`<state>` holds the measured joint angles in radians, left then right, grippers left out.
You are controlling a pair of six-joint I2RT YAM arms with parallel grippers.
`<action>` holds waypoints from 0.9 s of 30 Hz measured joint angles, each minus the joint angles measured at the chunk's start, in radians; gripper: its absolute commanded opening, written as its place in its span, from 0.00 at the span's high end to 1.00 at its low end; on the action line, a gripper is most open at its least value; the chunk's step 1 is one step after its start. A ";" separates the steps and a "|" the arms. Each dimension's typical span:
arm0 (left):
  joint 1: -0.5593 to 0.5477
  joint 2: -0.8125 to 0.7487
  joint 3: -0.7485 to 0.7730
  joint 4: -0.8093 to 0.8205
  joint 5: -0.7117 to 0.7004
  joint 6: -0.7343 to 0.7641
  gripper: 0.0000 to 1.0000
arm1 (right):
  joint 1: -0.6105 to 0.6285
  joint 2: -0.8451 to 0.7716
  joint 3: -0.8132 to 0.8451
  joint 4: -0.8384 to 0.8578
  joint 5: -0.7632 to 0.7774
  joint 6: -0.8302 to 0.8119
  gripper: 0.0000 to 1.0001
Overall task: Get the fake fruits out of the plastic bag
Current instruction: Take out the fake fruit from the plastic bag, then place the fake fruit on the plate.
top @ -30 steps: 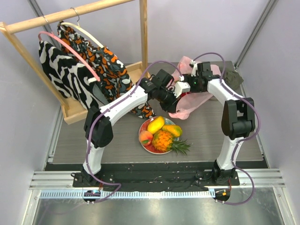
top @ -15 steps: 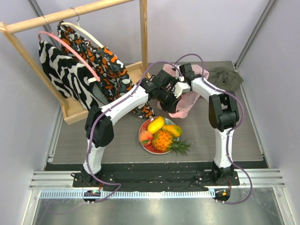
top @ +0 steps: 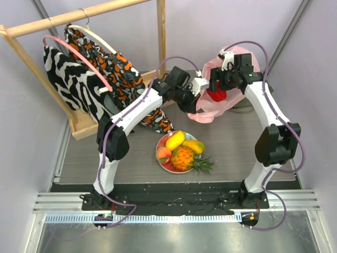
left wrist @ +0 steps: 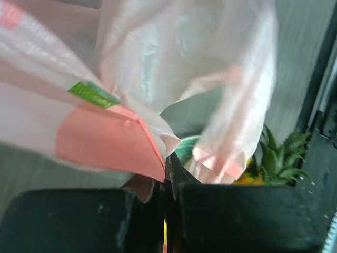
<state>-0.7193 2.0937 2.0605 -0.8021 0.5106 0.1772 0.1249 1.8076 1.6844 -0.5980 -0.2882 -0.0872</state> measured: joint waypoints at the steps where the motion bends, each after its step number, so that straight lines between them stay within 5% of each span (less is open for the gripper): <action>1: 0.008 0.009 0.019 0.001 0.000 0.003 1.00 | -0.003 -0.031 0.000 -0.016 -0.025 -0.005 0.41; 8: 0.040 0.103 0.148 0.050 -0.030 -0.017 1.00 | -0.009 -0.129 0.002 -0.089 -0.192 -0.011 0.40; 12: 0.048 0.143 0.190 0.103 -0.040 -0.109 0.43 | -0.035 -0.130 0.028 -0.136 -0.292 -0.013 0.40; 15: 0.064 0.142 0.198 0.130 -0.037 -0.173 0.24 | -0.047 -0.135 0.032 -0.185 -0.343 -0.030 0.41; 21: 0.103 0.027 0.118 0.125 -0.039 -0.201 0.14 | -0.031 -0.149 0.036 -0.337 -0.408 -0.117 0.41; 27: 0.166 -0.329 -0.111 0.102 -0.034 -0.196 0.10 | 0.110 -0.171 0.027 -0.447 -0.429 -0.241 0.41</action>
<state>-0.5537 1.7649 1.9499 -0.7002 0.4763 -0.0189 0.2352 1.6371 1.7115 -1.0454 -0.7170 -0.3286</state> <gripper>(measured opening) 0.895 0.746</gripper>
